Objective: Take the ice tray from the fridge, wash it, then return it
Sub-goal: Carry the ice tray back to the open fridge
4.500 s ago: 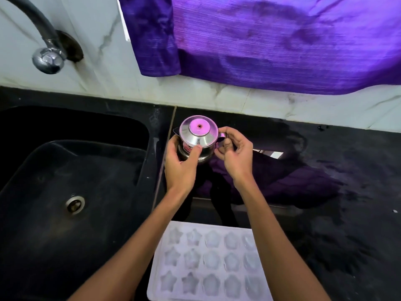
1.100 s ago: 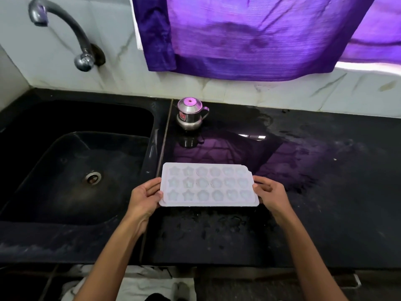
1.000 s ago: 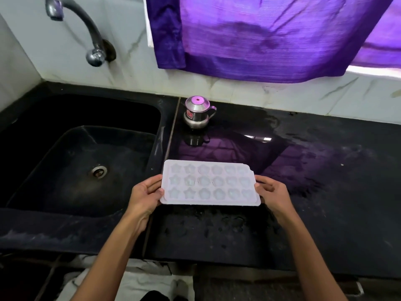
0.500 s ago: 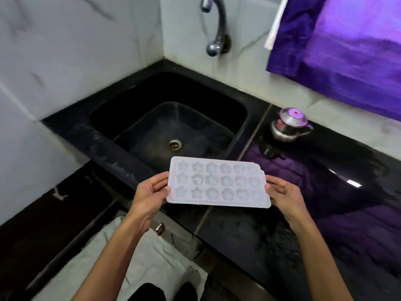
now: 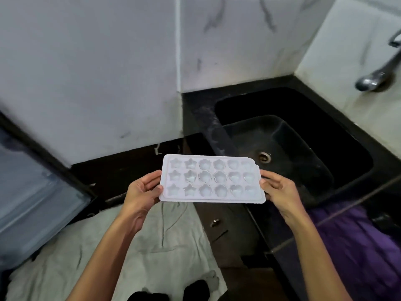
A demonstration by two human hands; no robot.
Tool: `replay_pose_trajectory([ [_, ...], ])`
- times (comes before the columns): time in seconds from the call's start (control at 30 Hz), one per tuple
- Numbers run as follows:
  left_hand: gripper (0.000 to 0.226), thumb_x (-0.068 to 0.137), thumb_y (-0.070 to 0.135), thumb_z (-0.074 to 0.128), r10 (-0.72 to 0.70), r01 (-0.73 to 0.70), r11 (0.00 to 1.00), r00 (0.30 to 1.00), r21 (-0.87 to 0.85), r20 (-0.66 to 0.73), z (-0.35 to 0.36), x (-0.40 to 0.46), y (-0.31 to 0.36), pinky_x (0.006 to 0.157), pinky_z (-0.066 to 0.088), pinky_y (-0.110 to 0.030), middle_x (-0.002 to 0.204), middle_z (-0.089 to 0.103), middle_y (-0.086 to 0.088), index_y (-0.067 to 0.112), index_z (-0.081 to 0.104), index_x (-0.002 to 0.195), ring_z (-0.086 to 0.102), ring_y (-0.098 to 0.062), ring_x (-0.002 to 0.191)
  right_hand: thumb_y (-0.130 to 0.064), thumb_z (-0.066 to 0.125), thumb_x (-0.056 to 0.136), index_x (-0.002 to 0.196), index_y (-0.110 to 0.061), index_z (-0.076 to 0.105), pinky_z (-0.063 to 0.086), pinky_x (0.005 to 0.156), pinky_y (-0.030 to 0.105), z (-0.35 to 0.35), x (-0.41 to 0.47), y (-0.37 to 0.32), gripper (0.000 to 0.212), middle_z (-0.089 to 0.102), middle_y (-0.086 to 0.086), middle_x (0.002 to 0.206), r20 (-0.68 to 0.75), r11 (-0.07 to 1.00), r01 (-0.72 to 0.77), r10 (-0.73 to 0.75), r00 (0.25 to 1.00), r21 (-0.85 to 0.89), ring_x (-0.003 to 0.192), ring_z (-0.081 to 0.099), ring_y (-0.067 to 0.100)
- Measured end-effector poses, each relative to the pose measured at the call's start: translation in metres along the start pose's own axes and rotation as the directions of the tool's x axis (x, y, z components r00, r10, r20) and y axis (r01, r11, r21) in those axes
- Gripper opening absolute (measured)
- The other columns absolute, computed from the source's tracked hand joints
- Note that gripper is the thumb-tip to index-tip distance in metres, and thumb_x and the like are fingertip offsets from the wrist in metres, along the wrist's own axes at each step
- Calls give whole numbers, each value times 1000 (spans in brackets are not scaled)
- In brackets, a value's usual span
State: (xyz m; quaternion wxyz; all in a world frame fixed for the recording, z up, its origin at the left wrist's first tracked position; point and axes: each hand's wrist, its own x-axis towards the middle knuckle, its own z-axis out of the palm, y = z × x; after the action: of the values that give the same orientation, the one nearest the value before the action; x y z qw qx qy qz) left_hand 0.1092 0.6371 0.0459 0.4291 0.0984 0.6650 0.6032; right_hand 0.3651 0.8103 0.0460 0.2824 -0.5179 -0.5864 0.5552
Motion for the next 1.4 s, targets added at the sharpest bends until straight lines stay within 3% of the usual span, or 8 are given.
replay_pose_trajectory([
  [0.27,38,91,-13,48,14,-45,992,968,-118,-251,-133,-38,-4,60,56,-17,98,67,1,5,56,124,68,-4,72,-10,61,90,109,-23,65,55,72,26,139,-7,-29,24,70,-10,97,272,996,62,-42,961,-65,93,65,6],
  [0.4,37,90,-15,46,-7,-74,979,921,-192,-389,-197,-70,-13,56,55,-16,96,68,-1,1,57,122,69,-1,65,-10,61,89,111,-21,66,55,84,39,212,-23,-38,24,71,-3,101,431,991,93,-42,901,-98,98,66,15],
  [0.47,38,90,-15,46,-20,-95,969,891,-229,-453,-225,-85,-19,57,55,-16,99,69,-6,0,57,123,69,-2,66,-7,60,90,109,-20,66,56,81,37,245,-32,-43,24,71,-1,99,508,991,105,-48,860,-84,94,67,15],
  [0.53,38,91,-15,46,-39,-121,956,849,-266,-527,-251,-104,-28,59,56,-16,103,68,-7,-1,55,125,69,-1,67,-5,59,90,110,-17,65,58,70,27,279,-43,-48,24,72,1,97,602,989,126,-56,797,-75,87,68,12],
  [0.63,36,91,-15,45,-74,-166,932,781,-321,-620,-277,-132,-39,56,55,-16,88,72,6,3,57,120,69,0,65,-6,59,90,108,-19,65,56,62,21,324,-60,-57,23,72,0,95,713,986,152,-56,698,-72,80,70,7],
  [0.9,36,91,-12,49,-211,-327,838,543,-436,-813,-318,-200,-65,57,54,-14,108,67,-6,6,58,120,70,-5,79,-2,54,93,106,-19,66,58,71,26,441,-103,-72,25,75,-5,89,933,958,268,-5,360,-98,81,70,11],
  [1.13,36,90,-11,51,-327,-436,792,289,-428,-900,-322,-233,-81,58,56,-16,97,69,5,10,59,118,69,-1,76,0,53,93,105,-16,65,52,61,13,533,-142,-82,24,72,-10,89,995,920,385,41,90,-73,71,67,-4],
  [1.4,40,90,-9,52,-402,-499,782,55,-374,-914,-327,-234,-82,56,55,-14,102,67,4,8,57,125,65,-10,90,-1,48,96,99,-26,66,53,59,17,614,-173,-91,31,73,-19,81,986,889,458,92,-141,-17,70,67,-2],
])
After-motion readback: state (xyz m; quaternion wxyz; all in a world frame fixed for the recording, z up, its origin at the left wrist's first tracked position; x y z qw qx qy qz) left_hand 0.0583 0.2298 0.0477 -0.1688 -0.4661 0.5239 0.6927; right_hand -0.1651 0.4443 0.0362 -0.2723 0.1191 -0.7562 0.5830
